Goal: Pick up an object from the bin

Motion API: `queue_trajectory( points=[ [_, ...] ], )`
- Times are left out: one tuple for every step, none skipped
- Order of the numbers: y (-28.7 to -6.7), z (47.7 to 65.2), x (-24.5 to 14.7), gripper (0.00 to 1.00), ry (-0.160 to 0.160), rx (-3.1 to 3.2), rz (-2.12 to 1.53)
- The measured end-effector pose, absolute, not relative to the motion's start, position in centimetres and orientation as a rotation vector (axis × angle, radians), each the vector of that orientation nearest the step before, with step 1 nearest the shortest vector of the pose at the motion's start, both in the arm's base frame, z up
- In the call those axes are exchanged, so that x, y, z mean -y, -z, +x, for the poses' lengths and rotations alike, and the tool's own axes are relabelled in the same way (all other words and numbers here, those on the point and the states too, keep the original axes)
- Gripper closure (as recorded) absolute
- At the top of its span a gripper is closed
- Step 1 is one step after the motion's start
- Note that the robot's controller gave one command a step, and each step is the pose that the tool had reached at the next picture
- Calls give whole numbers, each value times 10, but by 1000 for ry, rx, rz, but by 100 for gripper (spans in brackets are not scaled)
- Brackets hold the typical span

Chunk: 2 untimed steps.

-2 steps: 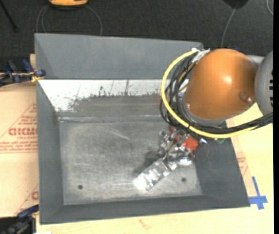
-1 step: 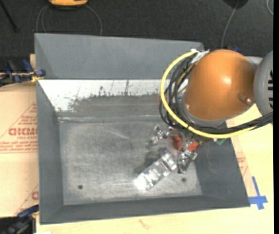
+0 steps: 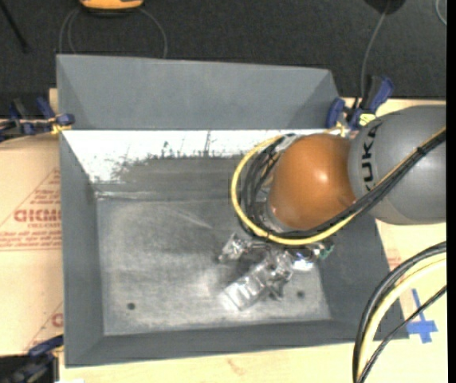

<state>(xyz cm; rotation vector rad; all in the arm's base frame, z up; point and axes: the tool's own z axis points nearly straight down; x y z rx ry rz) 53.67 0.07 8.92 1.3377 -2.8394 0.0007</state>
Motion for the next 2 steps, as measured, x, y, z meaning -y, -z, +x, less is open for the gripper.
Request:
queue_trajectory(
  points=[
    [-90,536,3,100,-5,2828,1329],
    [-219,544,7,100,-6,2850,1338]
  ],
)
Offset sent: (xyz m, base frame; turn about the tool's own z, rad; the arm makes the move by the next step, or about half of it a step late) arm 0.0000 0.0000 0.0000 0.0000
